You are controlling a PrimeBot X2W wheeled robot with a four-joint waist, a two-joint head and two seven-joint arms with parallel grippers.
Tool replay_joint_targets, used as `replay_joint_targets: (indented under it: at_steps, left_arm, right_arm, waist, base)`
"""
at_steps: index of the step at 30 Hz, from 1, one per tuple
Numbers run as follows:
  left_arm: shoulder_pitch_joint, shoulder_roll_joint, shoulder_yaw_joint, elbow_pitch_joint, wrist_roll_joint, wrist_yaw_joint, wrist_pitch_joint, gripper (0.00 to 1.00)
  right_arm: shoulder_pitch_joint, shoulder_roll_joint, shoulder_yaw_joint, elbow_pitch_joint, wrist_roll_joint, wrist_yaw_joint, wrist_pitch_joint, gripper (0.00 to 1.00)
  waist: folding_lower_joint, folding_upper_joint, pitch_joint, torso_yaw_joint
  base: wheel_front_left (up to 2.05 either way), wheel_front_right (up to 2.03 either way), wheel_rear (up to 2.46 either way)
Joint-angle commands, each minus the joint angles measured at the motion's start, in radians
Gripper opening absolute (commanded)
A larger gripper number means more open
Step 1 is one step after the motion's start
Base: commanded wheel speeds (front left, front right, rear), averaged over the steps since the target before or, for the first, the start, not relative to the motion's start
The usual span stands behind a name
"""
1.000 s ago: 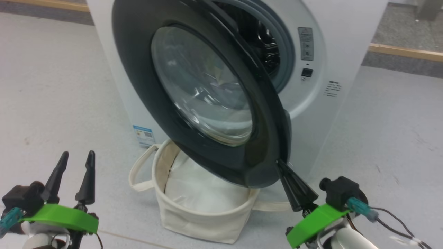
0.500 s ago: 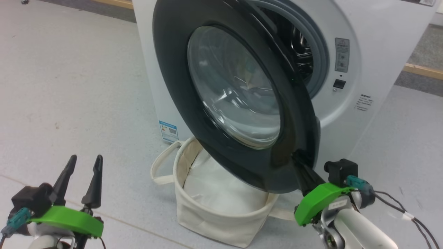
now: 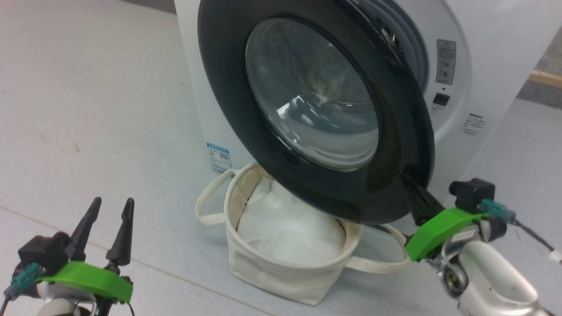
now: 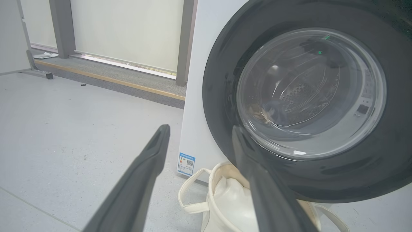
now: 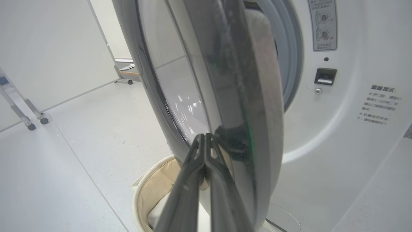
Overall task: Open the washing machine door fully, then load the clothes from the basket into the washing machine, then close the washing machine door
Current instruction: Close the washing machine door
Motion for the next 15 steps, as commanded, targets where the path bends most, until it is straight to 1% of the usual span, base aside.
replay_joint_targets:
  at_steps: [1, 10, 15]
  left_arm:
    - [-0.055, 0.036, 0.035, -0.032, -0.008, -0.006, -0.012, 1.0]
    - [-0.108, 0.035, 0.027, -0.054, -0.017, -0.006, -0.012, 1.0]
    - [-0.132, 0.029, 0.034, -0.065, -0.019, -0.006, -0.012, 1.0]
  right_arm:
    - [-0.053, -0.015, -0.002, -0.02, -0.008, 0.007, -0.012, 0.0]
    - [-0.187, -0.078, -0.084, 0.009, -0.03, 0.007, -0.012, 0.0]
    - [-0.257, -0.112, -0.126, 0.029, -0.05, 0.007, -0.012, 0.0]
  waist:
    - [0.0, 0.0, 0.016, 0.005]
    - [0.0, 0.0, 0.153, 0.033]
    - [0.0, 0.0, 0.21, 0.05]
  base:
    - [0.0, 0.0, 0.0]
    - [0.0, 0.0, 0.0]
    - [0.0, 0.0, 0.0]
